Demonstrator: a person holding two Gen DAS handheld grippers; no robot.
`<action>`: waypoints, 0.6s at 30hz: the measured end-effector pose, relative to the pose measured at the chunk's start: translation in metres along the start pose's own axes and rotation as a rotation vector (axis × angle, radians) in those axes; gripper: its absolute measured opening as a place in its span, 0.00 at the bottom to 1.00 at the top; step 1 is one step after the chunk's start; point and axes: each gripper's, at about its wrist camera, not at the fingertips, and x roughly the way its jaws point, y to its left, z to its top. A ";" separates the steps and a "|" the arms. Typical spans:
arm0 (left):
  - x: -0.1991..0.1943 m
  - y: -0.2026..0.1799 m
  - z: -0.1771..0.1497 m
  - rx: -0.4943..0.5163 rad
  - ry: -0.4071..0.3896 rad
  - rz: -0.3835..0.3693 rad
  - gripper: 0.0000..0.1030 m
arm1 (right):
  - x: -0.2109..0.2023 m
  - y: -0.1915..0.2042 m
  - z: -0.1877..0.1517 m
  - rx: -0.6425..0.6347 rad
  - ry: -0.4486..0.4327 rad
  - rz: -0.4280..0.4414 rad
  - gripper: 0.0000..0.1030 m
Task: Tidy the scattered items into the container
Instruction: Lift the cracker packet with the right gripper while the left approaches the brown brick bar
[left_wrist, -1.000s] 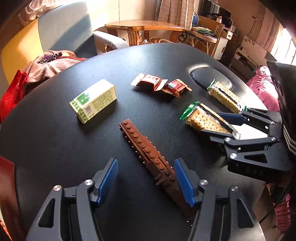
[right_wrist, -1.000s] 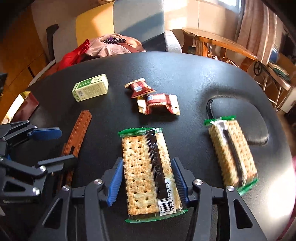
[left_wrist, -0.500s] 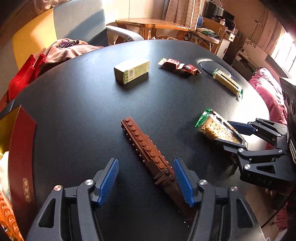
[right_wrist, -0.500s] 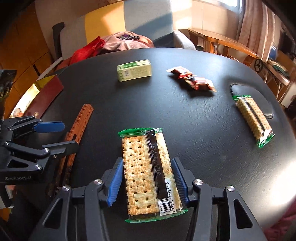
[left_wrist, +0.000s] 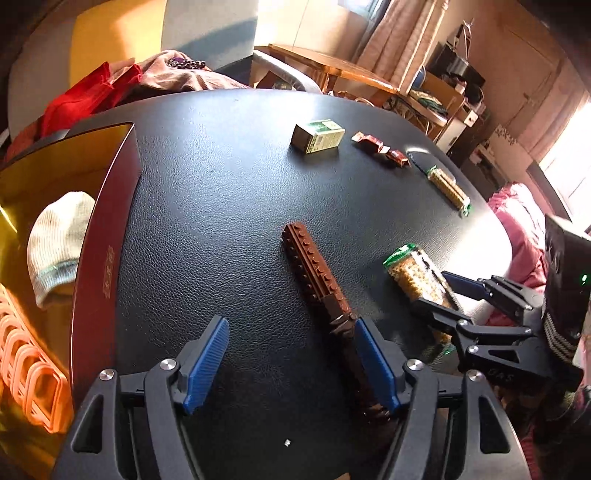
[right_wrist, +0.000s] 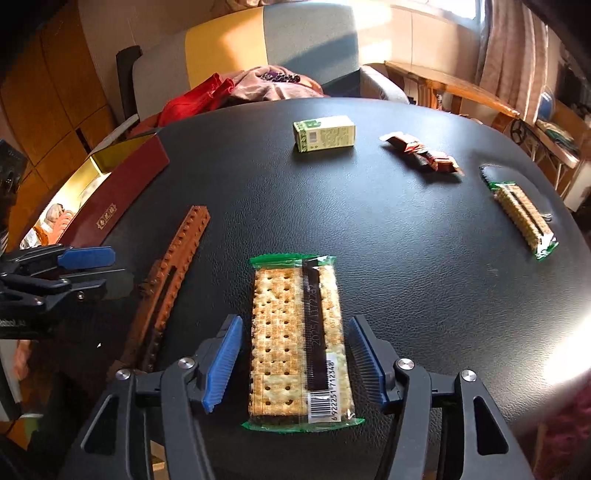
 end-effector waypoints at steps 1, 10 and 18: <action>0.001 -0.004 0.001 0.002 -0.003 0.009 0.70 | -0.002 0.000 0.000 0.000 -0.011 -0.011 0.61; 0.022 -0.034 0.013 0.043 0.009 0.104 0.70 | -0.015 -0.012 -0.004 0.014 -0.035 -0.040 0.69; 0.034 -0.038 0.009 0.063 0.024 0.180 0.70 | -0.013 -0.014 -0.002 0.030 -0.041 -0.088 0.69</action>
